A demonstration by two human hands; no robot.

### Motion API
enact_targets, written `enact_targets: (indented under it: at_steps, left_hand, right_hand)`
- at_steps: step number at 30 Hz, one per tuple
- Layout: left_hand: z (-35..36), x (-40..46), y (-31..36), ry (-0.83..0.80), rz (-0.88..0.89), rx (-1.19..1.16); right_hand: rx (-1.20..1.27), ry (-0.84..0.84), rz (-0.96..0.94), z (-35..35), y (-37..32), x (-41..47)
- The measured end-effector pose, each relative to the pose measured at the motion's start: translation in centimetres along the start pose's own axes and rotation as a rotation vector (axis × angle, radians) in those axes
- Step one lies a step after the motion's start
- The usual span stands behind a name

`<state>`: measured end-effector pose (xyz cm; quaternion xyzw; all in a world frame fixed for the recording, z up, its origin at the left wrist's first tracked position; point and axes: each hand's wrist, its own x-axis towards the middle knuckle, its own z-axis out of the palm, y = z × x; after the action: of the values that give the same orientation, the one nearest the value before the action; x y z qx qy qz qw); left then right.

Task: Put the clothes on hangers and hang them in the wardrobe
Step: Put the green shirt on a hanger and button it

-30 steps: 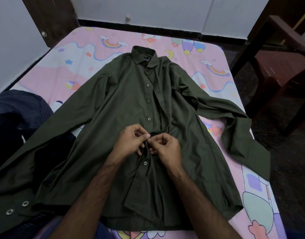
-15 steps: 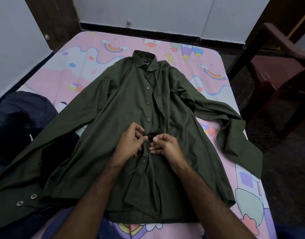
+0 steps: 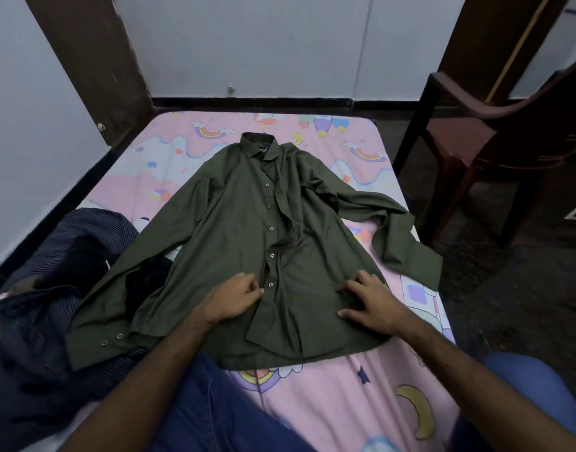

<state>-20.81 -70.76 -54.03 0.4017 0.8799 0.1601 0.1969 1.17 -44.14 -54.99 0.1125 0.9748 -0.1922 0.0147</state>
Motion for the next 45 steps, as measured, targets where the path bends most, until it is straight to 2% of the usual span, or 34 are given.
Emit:
enact_targets:
  at_steps: [3, 6, 10, 14, 16, 20, 23, 26, 30, 34, 37, 39, 42, 45]
  left_hand:
    - [-0.6, -1.6, 1.1, -0.091, -0.079, 0.034]
    - [-0.7, -2.6, 1.7, -0.209, 0.025, 0.110]
    - [-1.3, -4.2, 1.8, -0.289, 0.193, 0.336]
    - [-2.5, -5.9, -0.7, -0.299, 0.171, 0.582]
    - [-3.5, -6.8, -2.3, -0.299, 0.168, 0.650]
    - [-4.7, -7.7, -4.7, -0.278, 0.160, 0.631]
    - [-4.9, -7.4, -4.5, -0.299, 0.173, 0.619]
    - [-4.7, -7.2, -3.6, -0.321, 0.195, 0.699]
    - [-4.1, -7.0, -1.8, -0.307, 0.307, 0.799]
    - [-2.5, -6.9, 1.4, -0.271, 0.452, 0.690]
    - [-0.5, -6.5, 4.7, -0.200, 0.539, 0.791]
    - [0.7, -6.2, 6.2, -0.157, 0.522, 0.846]
    - [2.2, -6.3, 6.7, -0.099, 0.490, 0.866]
    - [2.5, -6.4, 7.0, -0.073, 0.455, 0.793]
  right_hand:
    - [-0.135, -0.113, -0.004, -1.5, 0.9, -2.2]
    - [-0.226, -0.194, -0.096, -2.4, 0.7, -4.2]
    - [-0.428, -0.087, -0.253, -1.7, -0.8, -5.3]
    - [-0.543, 0.042, -0.408, -0.6, -1.1, -5.1]
    - [-0.599, 0.000, -0.442, -1.7, -1.0, -4.8]
    - [-0.728, -0.242, -0.193, -5.7, 0.3, -5.3]
    - [-0.754, -0.309, -0.049, -6.6, 0.4, -5.9]
    - [-0.804, -0.366, -0.009, -5.7, -0.9, -5.9]
    - [-0.753, -0.248, -0.119, -4.1, -3.3, -5.3]
    - [-0.525, -0.133, -0.354, -1.5, -5.8, -4.5]
    - [-0.548, 0.013, -0.500, 0.9, -7.3, -3.6]
    - [-0.584, 0.078, -0.502, 2.3, -8.0, -3.1]
    - [-0.565, 0.132, -0.404, 3.7, -8.2, -2.5]
    - [-0.405, 0.173, -0.285, 4.0, -8.2, -2.1]
